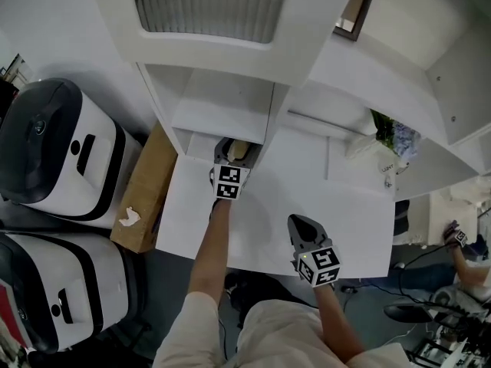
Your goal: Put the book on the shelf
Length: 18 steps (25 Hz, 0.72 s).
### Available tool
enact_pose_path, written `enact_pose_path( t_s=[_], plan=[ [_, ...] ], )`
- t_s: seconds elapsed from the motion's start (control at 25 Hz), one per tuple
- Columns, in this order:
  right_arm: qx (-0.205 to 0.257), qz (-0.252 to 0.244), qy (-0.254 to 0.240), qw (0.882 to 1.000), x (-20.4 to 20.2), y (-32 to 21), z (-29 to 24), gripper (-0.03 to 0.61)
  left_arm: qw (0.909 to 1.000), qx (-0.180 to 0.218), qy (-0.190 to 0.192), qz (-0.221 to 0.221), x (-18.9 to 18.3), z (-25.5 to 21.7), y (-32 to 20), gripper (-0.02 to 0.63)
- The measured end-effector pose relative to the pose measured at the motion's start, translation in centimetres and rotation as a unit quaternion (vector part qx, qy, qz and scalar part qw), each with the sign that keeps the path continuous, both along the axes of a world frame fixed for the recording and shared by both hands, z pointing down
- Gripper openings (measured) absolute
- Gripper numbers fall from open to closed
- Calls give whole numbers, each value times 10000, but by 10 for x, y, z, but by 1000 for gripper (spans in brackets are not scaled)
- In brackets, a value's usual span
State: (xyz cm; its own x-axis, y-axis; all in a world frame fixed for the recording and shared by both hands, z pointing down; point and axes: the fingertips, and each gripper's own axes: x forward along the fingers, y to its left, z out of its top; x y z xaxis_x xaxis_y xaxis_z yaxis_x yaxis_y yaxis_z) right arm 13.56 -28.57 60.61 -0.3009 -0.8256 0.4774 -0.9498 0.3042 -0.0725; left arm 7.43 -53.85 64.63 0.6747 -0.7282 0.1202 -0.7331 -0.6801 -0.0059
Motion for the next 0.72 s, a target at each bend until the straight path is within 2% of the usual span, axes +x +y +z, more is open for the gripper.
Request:
enact_pose_path(
  t_s=[0.24, 0.48, 0.6, 0.72],
  plan=[
    [177, 220, -139, 9995, -18, 14, -19, 26, 9997, -195, -114, 106, -26, 1, 41, 273],
    [359, 317, -357, 9982, -38, 22, -36, 26, 9984, -71, -347, 437, -56, -25, 101, 273],
    [393, 381, -402, 9977, -39, 32, -41, 26, 9979, -84, -312, 563, -66, -44, 139, 273],
    [467, 409, -440, 9971, -44, 35, -44, 26, 9988, -121, -162, 442, -82, -64, 169, 273]
  ],
)
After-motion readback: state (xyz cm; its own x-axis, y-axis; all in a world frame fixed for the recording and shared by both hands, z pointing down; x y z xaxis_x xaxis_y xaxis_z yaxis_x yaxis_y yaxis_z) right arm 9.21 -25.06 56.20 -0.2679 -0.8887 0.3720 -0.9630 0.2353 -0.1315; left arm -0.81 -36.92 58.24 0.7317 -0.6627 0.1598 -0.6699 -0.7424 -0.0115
